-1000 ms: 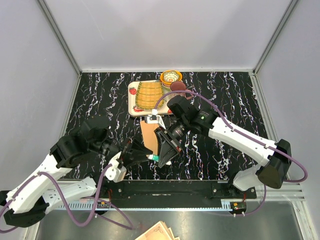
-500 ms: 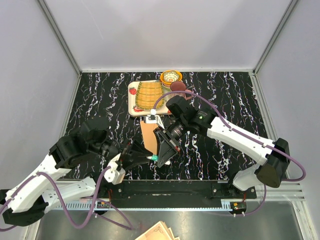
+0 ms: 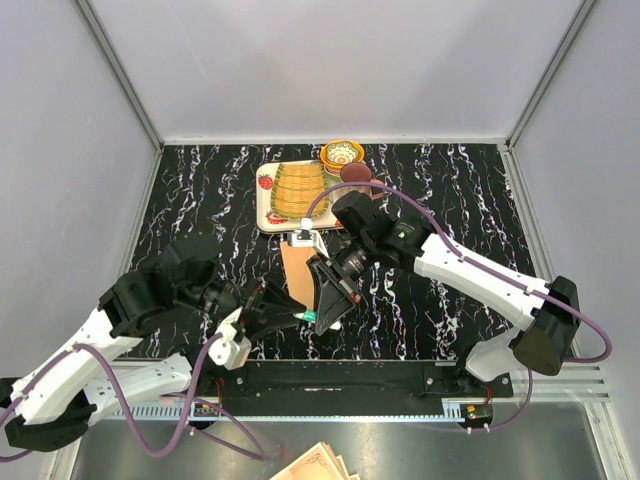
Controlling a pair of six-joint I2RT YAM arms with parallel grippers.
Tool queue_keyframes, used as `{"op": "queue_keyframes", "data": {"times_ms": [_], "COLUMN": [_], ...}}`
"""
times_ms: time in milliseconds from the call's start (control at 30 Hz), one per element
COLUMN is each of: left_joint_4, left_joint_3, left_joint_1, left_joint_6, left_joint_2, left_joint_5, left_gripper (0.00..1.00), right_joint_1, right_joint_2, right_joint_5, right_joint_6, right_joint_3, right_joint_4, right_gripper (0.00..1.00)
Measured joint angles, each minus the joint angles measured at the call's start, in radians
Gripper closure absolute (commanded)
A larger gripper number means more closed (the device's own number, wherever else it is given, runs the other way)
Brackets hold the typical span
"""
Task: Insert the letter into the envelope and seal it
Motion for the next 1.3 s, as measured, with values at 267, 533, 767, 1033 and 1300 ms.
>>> {"op": "queue_keyframes", "data": {"times_ms": [267,533,767,1033,1300], "left_joint_4": [0.001,0.064,0.201,0.439,0.729], "left_joint_3": [0.002,0.005,-0.060,-0.179,-0.298], "left_joint_1": [-0.003,-0.005,0.000,0.077,0.218], "left_joint_6": [-0.028,-0.208,-0.491,-0.943,-1.489], "left_joint_2": [0.011,0.018,-0.003,-0.031,-0.044], "left_joint_5": [-0.003,-0.029,-0.108,-0.190,-0.206], "left_gripper": [0.90,1.00,1.00,1.00,1.00], "right_joint_1": [0.002,0.006,0.016,0.025,0.026], "right_joint_2": [0.000,0.029,0.027,-0.046,-0.121], "right_joint_5": [0.006,0.138,0.343,0.598,0.767], "right_joint_6": [-0.025,-0.280,-0.385,-0.417,-0.480], "right_joint_3": [0.002,0.160,0.254,0.239,0.182], "right_joint_4": [-0.018,-0.283,-0.407,-0.368,-0.239], "right_gripper": [1.00,1.00,1.00,1.00,1.00]}}
